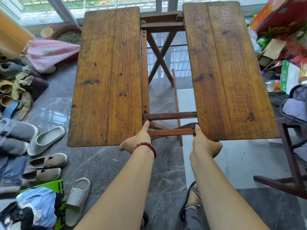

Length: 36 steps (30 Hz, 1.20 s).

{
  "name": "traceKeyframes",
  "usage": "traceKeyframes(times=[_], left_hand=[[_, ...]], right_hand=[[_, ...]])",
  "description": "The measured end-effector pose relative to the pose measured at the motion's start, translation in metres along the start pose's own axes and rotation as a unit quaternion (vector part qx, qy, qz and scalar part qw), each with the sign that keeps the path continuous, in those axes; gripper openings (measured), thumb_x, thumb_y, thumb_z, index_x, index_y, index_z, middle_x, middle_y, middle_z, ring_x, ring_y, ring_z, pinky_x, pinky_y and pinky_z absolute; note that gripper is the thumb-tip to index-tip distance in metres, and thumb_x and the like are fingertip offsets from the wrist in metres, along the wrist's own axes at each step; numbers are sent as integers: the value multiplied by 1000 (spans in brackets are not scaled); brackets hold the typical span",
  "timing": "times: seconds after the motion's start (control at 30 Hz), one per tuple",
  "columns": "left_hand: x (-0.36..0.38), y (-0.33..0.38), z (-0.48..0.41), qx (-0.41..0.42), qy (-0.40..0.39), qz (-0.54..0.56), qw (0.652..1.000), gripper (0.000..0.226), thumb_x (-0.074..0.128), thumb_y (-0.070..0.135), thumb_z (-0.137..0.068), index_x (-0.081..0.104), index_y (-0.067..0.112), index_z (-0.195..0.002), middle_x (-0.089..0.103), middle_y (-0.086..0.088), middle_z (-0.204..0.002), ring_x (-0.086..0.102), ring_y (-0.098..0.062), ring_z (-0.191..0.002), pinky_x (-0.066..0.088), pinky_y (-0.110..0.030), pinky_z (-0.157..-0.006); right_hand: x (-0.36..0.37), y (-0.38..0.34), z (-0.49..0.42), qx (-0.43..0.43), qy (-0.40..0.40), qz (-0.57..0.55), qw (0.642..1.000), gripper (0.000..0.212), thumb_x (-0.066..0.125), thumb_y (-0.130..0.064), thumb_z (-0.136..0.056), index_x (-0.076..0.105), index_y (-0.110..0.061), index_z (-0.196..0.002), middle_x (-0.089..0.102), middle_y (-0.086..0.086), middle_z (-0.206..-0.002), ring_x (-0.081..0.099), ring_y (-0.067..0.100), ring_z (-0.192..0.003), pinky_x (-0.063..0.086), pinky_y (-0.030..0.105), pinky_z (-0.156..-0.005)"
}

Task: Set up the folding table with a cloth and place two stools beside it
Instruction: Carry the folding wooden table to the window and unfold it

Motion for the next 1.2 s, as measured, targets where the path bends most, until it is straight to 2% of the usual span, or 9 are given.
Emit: traceKeyframes(times=[0.17, 0.33, 0.6, 0.8, 0.87, 0.93, 1.0, 1.1, 1.2], left_hand=[[-3, 1, -1, 10, 14, 10, 1000, 114, 89, 37, -52, 20, 4, -136, 50, -16, -130, 50, -35, -118, 43, -46, -94], [-6, -4, -4, 10, 21, 11, 1000, 103, 90, 40, -49, 28, 9, -124, 53, -17, -122, 55, -36, -110, 46, -45, -90], [-1, -3, -5, 8, 14, 19, 1000, 100, 91, 37, -49, 28, 10, -123, 52, -16, -124, 54, -35, -111, 45, -46, -92], [0, -11, -2, 8, 12, 15, 1000, 78, 86, 22, -60, 31, 10, -115, 57, -14, -106, 58, -30, -85, 44, -35, -68], [3, -16, -2, 12, -10, 22, 1000, 84, 87, 24, -61, 29, 9, -121, 54, -16, -116, 57, -33, -98, 45, -39, -77], [5, -20, -5, 10, -33, 32, 999, 104, 87, 40, -58, 23, 6, -133, 47, -15, -130, 50, -34, -118, 41, -45, -95], [4, -26, -7, -3, -47, 48, 998, 112, 78, 58, -60, 19, 5, -139, 41, -13, -138, 43, -33, -126, 36, -46, -102], [0, -35, -11, -20, -35, 84, 996, 94, 58, 55, -83, 12, 0, -144, 33, -16, -146, 39, -34, -131, 34, -45, -106], [0, -32, -10, -8, -29, 79, 996, 79, 52, 47, -90, 18, -2, -142, 38, -18, -142, 45, -35, -125, 40, -43, -102]], right_hand=[[1, 5, 4, -6, -23, 4, 1000, 65, 86, -32, -64, 50, -13, -115, 57, -1, -107, 59, 26, -105, 46, 38, -94], [-3, 6, 3, -6, -20, 20, 1000, 69, 86, -33, -63, 49, -10, -117, 59, 4, -116, 59, 29, -108, 46, 40, -96], [0, 4, 2, -10, -21, 27, 999, 70, 87, -33, -62, 51, -8, -118, 61, 4, -113, 60, 27, -105, 47, 35, -91], [2, 10, 10, -2, 0, 26, 1000, 67, 83, -23, -68, 44, -10, -121, 56, 8, -121, 57, 30, -109, 47, 39, -94], [4, 17, 12, -9, -15, 23, 1000, 64, 84, -25, -67, 46, -12, -116, 57, 3, -112, 58, 27, -105, 47, 35, -90], [6, 21, 11, -16, -39, 0, 999, 61, 83, -36, -65, 48, -16, -110, 55, -4, -102, 57, 20, -96, 44, 29, -83], [4, 25, 6, -6, -44, -31, 999, 57, 75, -49, -70, 50, -16, -110, 56, -5, -104, 56, 17, -93, 44, 28, -82], [-6, 33, -3, -2, -26, -25, 999, 40, 57, -51, -85, 52, -15, -100, 61, 2, -105, 62, 24, -94, 49, 35, -82], [-7, 30, -10, -27, -30, -10, 999, 32, 51, -45, -91, 53, -14, -96, 64, 5, -103, 64, 23, -87, 48, 28, -69]])
Point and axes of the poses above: each hand's wrist, its own z-axis away from the middle knuckle, its own x-axis out of the palm, y = z × x, the point moved 10 cm from there along -z, towards the middle knuckle
